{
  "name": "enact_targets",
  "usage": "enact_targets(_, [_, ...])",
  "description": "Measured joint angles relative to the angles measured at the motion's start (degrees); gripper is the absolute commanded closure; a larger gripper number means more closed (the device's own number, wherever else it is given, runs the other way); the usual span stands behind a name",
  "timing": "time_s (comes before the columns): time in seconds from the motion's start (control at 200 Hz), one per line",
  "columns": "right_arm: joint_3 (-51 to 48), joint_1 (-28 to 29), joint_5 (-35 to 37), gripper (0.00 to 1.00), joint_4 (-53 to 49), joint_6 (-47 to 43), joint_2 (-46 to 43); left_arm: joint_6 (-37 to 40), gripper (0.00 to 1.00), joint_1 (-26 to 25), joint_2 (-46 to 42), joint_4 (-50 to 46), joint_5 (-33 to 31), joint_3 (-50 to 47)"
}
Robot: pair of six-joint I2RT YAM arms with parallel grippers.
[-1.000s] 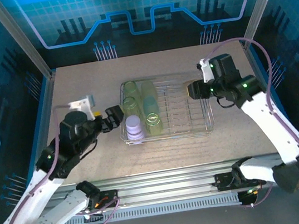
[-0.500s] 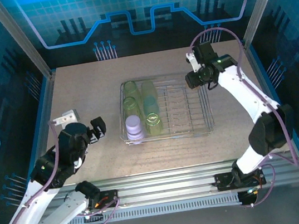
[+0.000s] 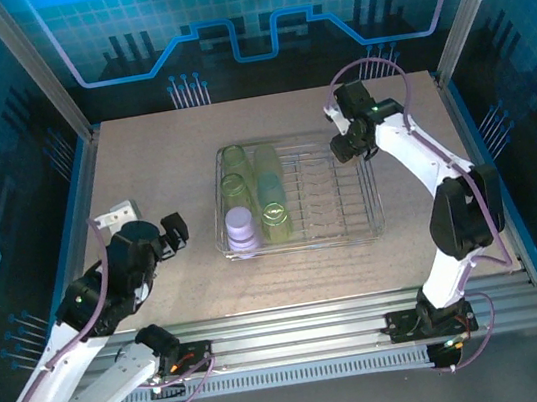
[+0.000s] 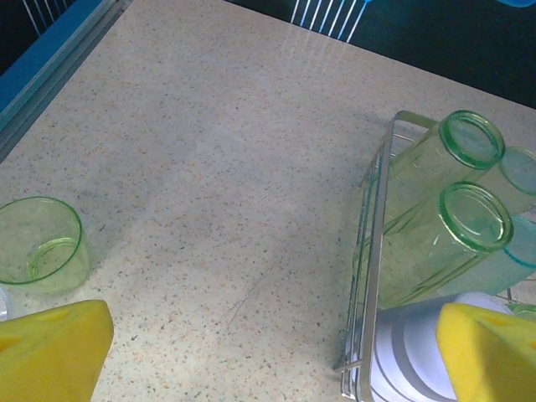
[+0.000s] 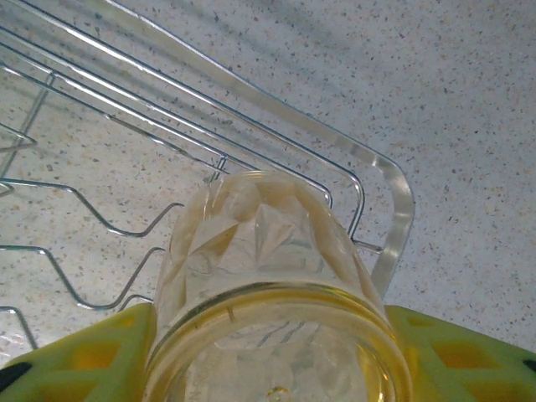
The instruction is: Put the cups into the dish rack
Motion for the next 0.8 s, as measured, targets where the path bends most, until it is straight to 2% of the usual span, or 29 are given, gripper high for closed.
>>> enact_targets(0.3, [-2.8, 0.0, -0.7, 0.69, 2.5, -1.5, 2.7, -4.2, 0.01, 2.0, 6.7, -3.7, -0.7, 0.0])
enact_targets(0.575, [-3.5, 0.0, -1.7, 0.55, 3.3, -2.8, 4.5, -5.7, 0.01, 3.9, 8.6, -5.3, -0.6, 0.1])
enact_targets(0.801, [-3.5, 0.0, -2.0, 0.40, 3.2, -3.7, 5.6, -6.8, 0.01, 9.1, 16.8, -9.5, 1.5, 2.1])
